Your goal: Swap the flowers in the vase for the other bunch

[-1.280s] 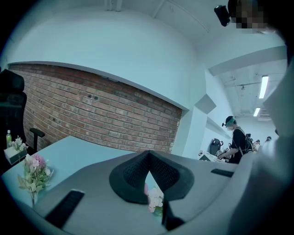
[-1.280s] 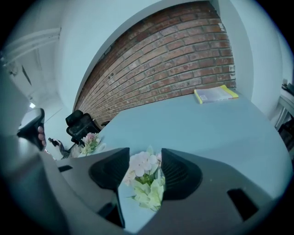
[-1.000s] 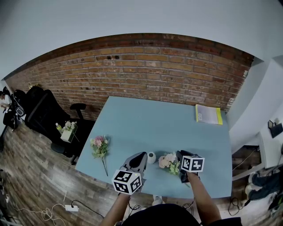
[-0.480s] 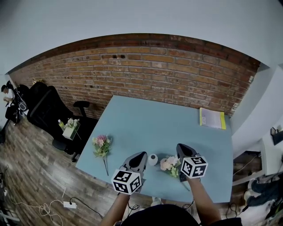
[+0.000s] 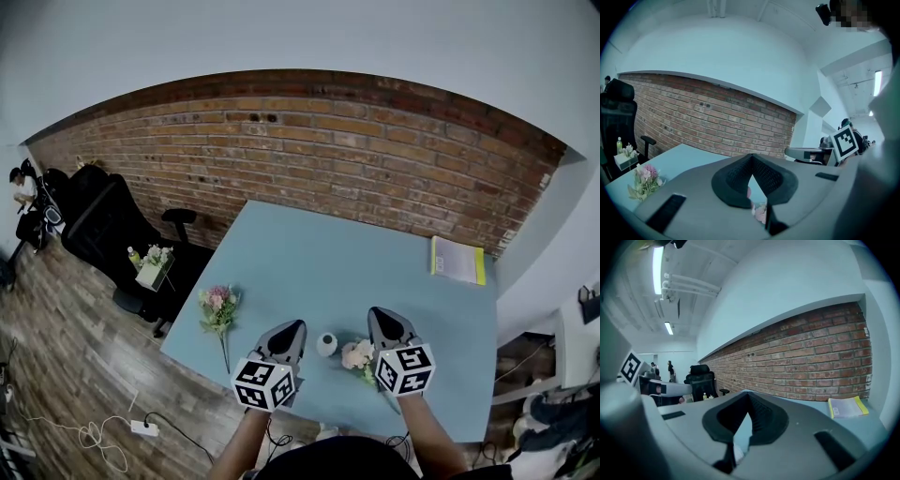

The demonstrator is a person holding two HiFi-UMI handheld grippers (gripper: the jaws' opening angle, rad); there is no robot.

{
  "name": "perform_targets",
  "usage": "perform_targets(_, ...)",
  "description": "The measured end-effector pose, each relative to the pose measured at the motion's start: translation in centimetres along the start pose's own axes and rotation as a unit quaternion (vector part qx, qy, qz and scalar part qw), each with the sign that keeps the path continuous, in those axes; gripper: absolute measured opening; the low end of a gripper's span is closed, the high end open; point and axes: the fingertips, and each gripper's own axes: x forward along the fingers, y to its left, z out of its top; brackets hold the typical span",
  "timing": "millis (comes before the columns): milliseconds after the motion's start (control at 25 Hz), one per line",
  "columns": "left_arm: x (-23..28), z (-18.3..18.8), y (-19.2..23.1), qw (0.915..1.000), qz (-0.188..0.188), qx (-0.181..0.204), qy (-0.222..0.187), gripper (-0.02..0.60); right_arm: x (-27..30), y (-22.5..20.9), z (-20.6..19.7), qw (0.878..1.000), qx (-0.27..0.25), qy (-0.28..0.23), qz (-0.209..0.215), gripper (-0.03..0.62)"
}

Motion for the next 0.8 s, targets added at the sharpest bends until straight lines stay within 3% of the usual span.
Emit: perform_targets(800, 3.2, -0.5, 1.1, 0.9996, 0.028, -0.006, 0.007, 0.000, 4.0, -0.8, -0.1, 0.998, 0.017, 0.005, 0.064, 0.014)
